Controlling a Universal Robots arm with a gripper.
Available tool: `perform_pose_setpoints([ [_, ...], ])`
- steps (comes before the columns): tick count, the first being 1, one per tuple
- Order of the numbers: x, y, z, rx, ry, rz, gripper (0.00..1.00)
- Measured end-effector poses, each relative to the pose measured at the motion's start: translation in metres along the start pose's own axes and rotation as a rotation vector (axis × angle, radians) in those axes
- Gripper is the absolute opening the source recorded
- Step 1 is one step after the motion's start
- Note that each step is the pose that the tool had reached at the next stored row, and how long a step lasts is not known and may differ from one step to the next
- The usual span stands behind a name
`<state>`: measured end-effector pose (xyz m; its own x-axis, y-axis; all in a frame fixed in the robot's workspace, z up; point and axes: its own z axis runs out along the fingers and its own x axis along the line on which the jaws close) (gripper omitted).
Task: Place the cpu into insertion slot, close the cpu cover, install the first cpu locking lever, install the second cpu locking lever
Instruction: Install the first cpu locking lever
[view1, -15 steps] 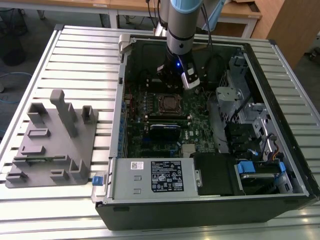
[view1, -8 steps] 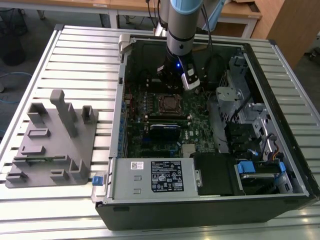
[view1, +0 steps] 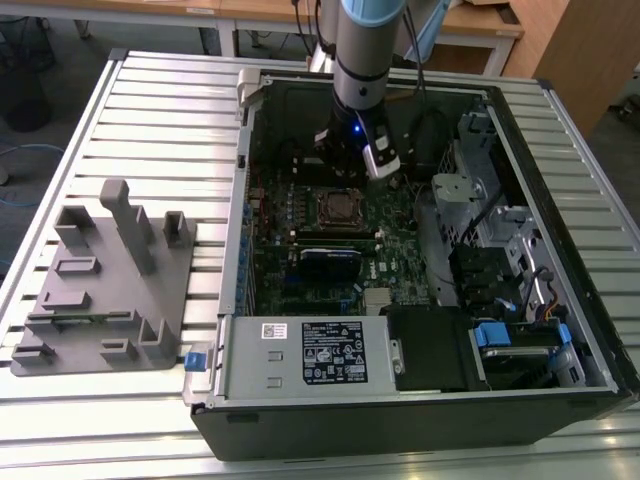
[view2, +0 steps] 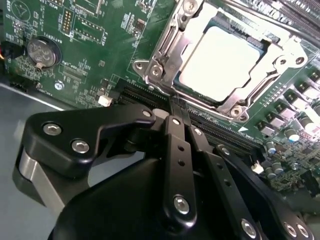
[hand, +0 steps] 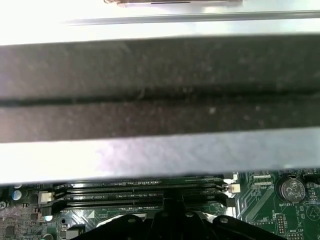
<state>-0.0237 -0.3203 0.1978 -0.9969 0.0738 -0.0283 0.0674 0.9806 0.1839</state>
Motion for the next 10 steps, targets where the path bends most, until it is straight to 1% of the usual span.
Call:
perform_pose_setpoints([
  [3, -0.0001, 0.0004, -0.0021, -0.0033, 0.0002, 0.000, 0.11],
  [7, -0.0002, -0.0007, -0.0029, -0.0039, 0.0001, 0.000, 0.11],
  [9, -0.0002, -0.0019, -0.0031, -0.0040, -0.0021, 0.000, 0.11],
  [10, -0.0002, -0.0022, -0.0030, -0.0042, -0.0048, -0.001, 0.11],
])
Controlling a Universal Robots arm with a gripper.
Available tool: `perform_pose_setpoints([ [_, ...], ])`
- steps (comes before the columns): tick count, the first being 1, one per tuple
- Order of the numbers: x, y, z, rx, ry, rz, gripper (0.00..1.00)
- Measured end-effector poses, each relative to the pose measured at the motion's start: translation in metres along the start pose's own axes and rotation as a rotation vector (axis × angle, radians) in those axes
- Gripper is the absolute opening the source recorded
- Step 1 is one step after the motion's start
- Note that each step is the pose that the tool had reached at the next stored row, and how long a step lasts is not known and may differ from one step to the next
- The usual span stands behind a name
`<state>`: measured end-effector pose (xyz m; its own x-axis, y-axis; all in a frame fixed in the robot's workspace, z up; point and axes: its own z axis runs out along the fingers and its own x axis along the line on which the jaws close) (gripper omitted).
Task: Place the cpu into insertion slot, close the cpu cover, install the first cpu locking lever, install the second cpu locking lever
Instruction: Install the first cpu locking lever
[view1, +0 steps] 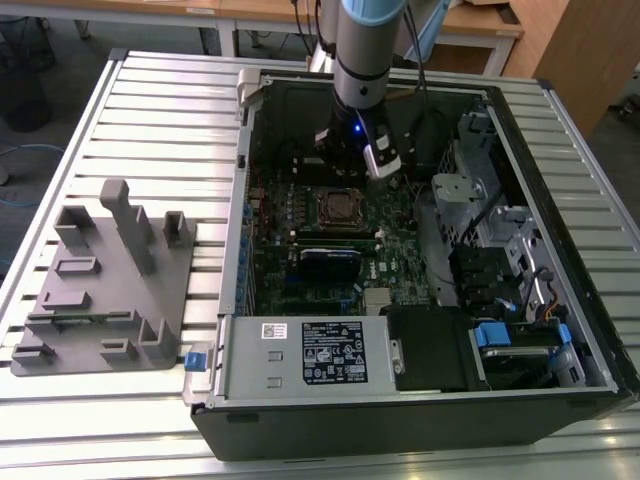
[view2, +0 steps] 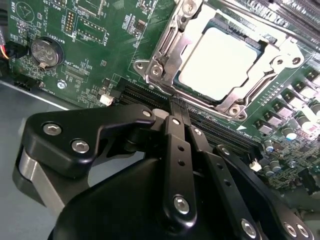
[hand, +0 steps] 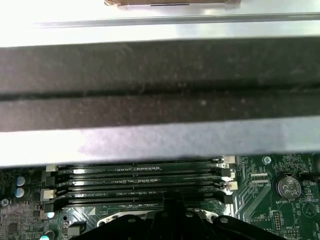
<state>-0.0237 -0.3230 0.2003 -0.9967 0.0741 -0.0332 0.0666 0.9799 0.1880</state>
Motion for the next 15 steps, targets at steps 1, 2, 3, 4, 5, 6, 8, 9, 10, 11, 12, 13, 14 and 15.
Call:
perform_pose_setpoints([
  [1, 0.0000, -0.0002, 0.0002, -0.0004, -0.0054, -0.001, 0.11],
  [2, -0.0001, -0.0002, 0.0003, -0.0007, -0.0100, -0.002, 0.11],
  [3, -0.0001, -0.0002, 0.0004, -0.0009, -0.0119, -0.002, 0.11],
  [4, -0.0001, -0.0002, 0.0003, -0.0009, -0.0121, -0.002, 0.11],
  [5, -0.0001, -0.0003, 0.0003, -0.0008, -0.0121, -0.003, 0.11],
  [6, -0.0001, -0.0003, 0.0003, -0.0009, -0.0122, -0.003, 0.11],
  [8, 0.0000, -0.0003, 0.0003, -0.0008, -0.0122, -0.002, 0.11],
  [9, 0.0000, -0.0003, 0.0003, -0.0008, -0.0123, -0.002, 0.11],
  [10, -0.0001, -0.0003, 0.0003, -0.0009, -0.0123, -0.002, 0.11],
  [11, -0.0001, -0.0003, 0.0003, -0.0008, -0.0123, -0.002, 0.11],
  [12, -0.0001, -0.0003, 0.0003, -0.0008, -0.0123, -0.002, 0.11],
  [13, 0.0000, -0.0003, 0.0003, -0.0008, -0.0123, -0.002, 0.11],
  [14, -0.0001, -0.0003, 0.0003, -0.0009, -0.0123, -0.002, 0.11],
  [15, -0.0001, -0.0003, 0.0003, -0.0009, -0.0126, -0.003, 0.11],
])
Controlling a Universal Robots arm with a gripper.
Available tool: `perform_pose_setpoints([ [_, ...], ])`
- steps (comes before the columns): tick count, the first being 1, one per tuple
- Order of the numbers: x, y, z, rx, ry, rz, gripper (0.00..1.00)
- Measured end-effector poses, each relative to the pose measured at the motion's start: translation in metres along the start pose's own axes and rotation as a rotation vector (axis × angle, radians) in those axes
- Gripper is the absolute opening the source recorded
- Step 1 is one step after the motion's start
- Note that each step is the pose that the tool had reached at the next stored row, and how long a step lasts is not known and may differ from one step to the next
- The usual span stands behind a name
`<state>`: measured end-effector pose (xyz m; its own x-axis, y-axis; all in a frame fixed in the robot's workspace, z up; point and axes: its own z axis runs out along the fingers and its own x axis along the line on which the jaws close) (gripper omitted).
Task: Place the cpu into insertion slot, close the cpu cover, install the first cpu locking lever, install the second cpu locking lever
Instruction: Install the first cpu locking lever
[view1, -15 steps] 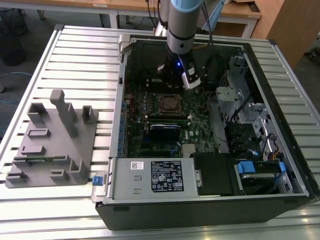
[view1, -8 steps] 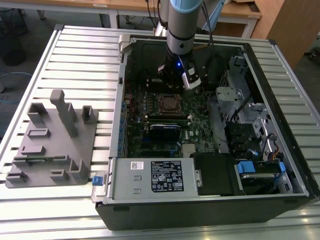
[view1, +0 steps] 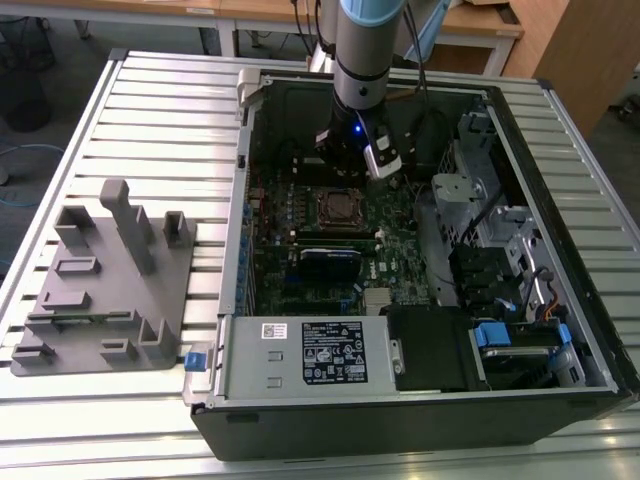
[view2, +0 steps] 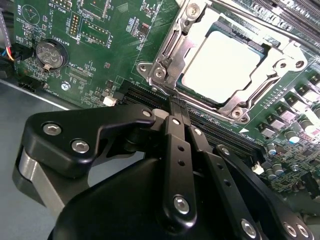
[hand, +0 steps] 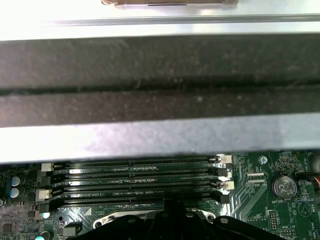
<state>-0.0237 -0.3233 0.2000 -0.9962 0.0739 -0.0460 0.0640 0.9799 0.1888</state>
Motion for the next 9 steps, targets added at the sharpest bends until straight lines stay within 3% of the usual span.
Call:
perform_pose_setpoints([
  [6, 0.0000, 0.0000, 0.0002, -0.0011, -0.0134, -0.002, 0.11],
  [9, 0.0000, 0.0000, 0.0002, -0.0012, -0.0164, -0.003, 0.11],
])
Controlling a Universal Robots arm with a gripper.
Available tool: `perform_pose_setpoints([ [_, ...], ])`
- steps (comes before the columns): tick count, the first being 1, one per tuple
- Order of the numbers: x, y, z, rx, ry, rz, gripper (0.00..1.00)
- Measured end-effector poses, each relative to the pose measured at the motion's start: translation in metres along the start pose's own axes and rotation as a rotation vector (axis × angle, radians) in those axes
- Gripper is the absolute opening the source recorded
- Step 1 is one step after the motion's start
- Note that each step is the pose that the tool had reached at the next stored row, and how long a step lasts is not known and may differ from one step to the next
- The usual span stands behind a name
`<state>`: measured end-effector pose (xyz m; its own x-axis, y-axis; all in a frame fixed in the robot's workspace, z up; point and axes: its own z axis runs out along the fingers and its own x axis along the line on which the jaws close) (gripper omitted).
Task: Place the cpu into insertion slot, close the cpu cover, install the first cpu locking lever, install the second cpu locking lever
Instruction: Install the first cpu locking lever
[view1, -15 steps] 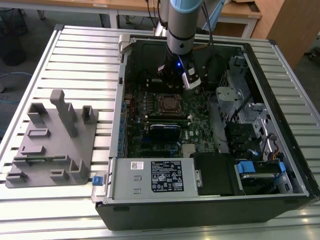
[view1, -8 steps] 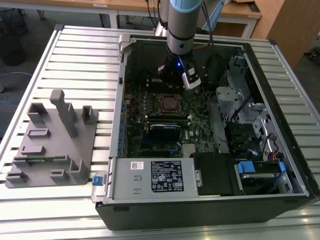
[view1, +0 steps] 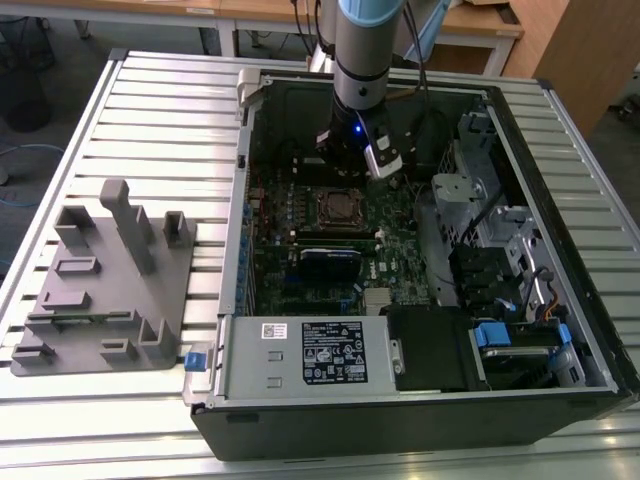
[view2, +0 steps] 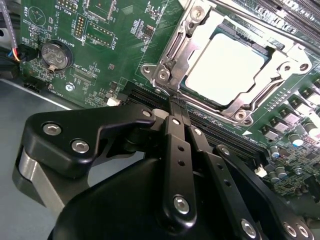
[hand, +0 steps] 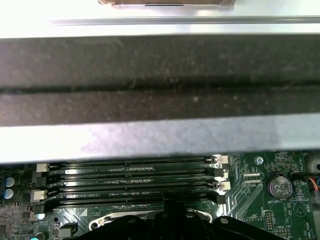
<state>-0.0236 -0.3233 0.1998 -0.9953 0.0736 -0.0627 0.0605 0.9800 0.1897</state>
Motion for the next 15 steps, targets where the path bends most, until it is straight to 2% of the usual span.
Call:
perform_pose_setpoints([
  [4, 0.0001, 0.0000, 0.0000, -0.0002, -0.0022, 0.000, 0.11],
  [9, 0.0001, -0.0001, 0.0002, -0.0018, -0.0196, -0.005, 0.11],
  [12, 0.0000, 0.0000, 0.0002, -0.0022, -0.0244, -0.007, 0.11],
  [15, 0.0004, -0.0010, 0.0000, -0.0028, -0.0340, -0.009, 0.11],
])
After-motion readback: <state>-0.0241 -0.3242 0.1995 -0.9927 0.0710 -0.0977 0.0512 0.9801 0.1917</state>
